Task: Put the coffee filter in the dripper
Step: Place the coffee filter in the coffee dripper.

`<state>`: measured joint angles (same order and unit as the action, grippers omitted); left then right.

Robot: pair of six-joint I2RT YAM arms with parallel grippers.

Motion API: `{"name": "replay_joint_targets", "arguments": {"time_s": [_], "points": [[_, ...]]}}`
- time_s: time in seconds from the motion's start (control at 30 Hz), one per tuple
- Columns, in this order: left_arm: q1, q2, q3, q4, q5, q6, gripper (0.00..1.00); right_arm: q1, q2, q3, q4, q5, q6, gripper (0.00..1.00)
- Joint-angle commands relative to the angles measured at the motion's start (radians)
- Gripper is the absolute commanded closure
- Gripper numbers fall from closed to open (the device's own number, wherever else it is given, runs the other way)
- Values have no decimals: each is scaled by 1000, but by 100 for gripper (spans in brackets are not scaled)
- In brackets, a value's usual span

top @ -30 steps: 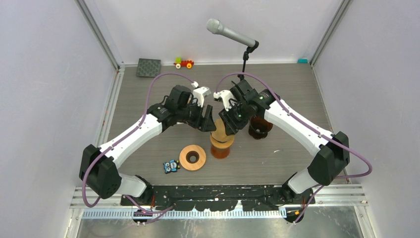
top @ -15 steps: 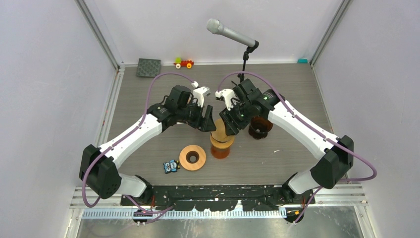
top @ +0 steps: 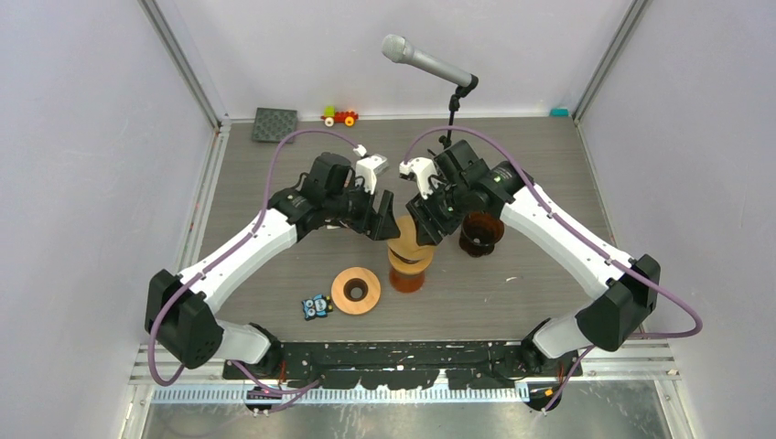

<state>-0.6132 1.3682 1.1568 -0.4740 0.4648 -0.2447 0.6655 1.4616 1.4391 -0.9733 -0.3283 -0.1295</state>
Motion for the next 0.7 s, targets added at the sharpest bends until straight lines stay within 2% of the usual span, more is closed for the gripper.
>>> {"name": "replay_joint_targets", "arguments": {"time_s": [0.0, 0.67], "points": [[-2, -48, 45, 0, 24, 34, 25, -11, -48, 40, -4, -3, -15, 44], [1, -88, 20, 45, 64, 67, 18, -19, -59, 48, -13, -14, -10, 43]]}}
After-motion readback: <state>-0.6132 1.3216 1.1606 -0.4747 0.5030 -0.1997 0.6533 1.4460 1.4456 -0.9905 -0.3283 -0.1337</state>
